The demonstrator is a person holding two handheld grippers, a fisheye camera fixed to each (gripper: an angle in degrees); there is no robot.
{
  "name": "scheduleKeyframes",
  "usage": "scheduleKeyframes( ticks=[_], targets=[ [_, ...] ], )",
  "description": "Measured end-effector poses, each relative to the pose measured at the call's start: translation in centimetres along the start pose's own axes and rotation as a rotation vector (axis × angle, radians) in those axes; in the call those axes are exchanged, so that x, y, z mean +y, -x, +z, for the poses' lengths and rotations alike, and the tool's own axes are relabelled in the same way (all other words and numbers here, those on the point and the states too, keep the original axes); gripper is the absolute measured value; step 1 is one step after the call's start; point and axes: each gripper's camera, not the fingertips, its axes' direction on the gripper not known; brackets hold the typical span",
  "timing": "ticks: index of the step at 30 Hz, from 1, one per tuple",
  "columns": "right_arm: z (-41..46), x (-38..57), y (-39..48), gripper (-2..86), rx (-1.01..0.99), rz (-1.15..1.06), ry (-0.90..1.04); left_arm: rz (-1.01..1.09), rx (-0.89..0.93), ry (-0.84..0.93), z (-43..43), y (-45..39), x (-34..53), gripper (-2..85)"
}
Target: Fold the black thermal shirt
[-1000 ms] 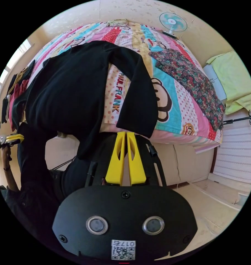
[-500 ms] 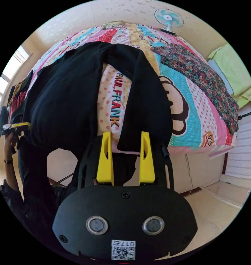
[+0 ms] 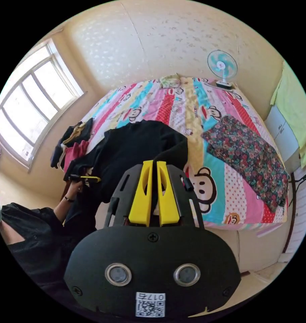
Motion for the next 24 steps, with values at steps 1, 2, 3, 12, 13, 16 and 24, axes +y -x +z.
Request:
scheduleKeyframes(
  ticks=[1, 2, 3, 12, 13, 16, 24],
  targets=[
    [0.6, -3.0, 1.1, 2.8, -0.044, -0.042, -0.013, 0.003, 0.0, -0.005, 0.0, 0.1, 0.1, 0.0],
    [1.2, -4.5, 1.7, 2.8, -0.066, -0.06, -0.009, 0.006, -0.002, -0.013, 0.0, 0.1, 0.3, -0.1],
    [2.8, -7.4, 3.1, 2.9, -0.104, -0.096, 0.008, 0.003, -0.004, -0.02, 0.1, 0.2, 0.4, -0.1],
    [25.8, -16.8, 8.5, 6.2, -0.502, -0.139, 0.263, 0.018, -0.011, -0.07, 0.3, 0.6, 1.3, -0.1],
    [27.0, -16.1, 7.8, 6.4, -0.571, -0.118, 0.251, 0.02, -0.009, -0.071, 0.3, 0.7, 1.3, -0.1],
    [28.4, -14.0, 4.0, 5.8, -0.6, -0.026, 0.226, 0.028, -0.008, -0.071, 0.4, 0.8, 1.2, 0.0],
    [31.4, -5.6, -9.3, 7.2, 0.011, 0.247, 0.342, 0.02, -0.016, -0.113, 0.7, 0.5, 1.2, 0.2]
  ],
)
